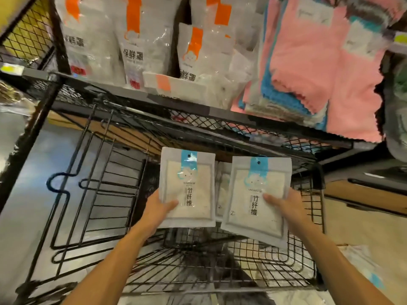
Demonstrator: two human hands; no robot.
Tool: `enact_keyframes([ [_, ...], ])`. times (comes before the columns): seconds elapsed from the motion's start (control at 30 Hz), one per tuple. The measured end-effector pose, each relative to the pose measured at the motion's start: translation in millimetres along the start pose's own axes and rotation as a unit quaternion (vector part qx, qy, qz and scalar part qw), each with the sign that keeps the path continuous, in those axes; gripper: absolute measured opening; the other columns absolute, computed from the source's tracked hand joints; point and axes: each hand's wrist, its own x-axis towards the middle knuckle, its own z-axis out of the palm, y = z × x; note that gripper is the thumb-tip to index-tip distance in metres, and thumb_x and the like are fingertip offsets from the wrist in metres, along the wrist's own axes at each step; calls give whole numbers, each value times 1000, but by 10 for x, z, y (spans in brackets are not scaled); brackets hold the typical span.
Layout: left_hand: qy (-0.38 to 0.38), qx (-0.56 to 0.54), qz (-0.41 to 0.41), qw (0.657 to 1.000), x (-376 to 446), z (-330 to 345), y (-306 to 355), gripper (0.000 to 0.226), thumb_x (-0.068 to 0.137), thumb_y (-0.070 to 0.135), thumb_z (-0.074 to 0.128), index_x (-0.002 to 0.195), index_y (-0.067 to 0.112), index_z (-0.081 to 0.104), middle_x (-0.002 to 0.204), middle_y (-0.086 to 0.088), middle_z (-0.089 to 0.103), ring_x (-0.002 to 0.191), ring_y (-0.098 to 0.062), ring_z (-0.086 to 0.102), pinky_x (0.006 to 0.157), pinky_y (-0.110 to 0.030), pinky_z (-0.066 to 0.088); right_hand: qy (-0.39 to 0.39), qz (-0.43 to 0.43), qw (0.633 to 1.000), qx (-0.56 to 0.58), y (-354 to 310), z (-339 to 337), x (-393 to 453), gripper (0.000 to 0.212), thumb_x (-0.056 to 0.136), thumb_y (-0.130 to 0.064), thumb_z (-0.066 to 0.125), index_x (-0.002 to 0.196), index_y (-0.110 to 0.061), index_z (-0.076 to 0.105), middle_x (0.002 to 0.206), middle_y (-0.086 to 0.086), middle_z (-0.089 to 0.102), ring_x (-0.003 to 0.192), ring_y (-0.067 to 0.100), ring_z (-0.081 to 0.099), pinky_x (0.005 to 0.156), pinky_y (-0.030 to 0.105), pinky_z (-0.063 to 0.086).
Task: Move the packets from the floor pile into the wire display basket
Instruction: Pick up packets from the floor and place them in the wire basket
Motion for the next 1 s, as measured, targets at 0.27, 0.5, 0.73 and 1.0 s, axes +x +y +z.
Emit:
enact_keyframes([
  [0.27,-27,93,-10,995,1109,270,-365,46,86,9,79,128,14,61,112,1,66,109,-20,62,89,-34,51,46,14,997,-68,342,496,820,24,87,-5,76,104,-18,66,102,9,77,85,24,77,72,45,65],
  [0.5,38,189,-4,981,1428,437,-789,84,90,15,74,157,16,23,119,-19,68,99,-39,67,74,-41,53,99,7,986,-133,817,848,1227,42,87,-20,81,123,-14,61,114,0,75,103,28,73,84,55,62],
  [0.73,-29,487,58,871,1461,647,-1116,80,106,35,34,151,27,-32,159,-35,22,144,-48,32,101,-47,47,188,3,964,-190,956,1104,1271,64,90,-21,77,138,-18,35,135,0,57,113,22,60,101,52,54],
  [1.0,-11,482,61,874,1359,743,-1019,68,110,30,29,161,20,-16,166,-25,-17,153,-46,16,109,-46,44,203,2,864,-460,892,1112,1219,108,91,-55,68,161,-3,4,148,20,39,136,37,42,113,52,38],
])
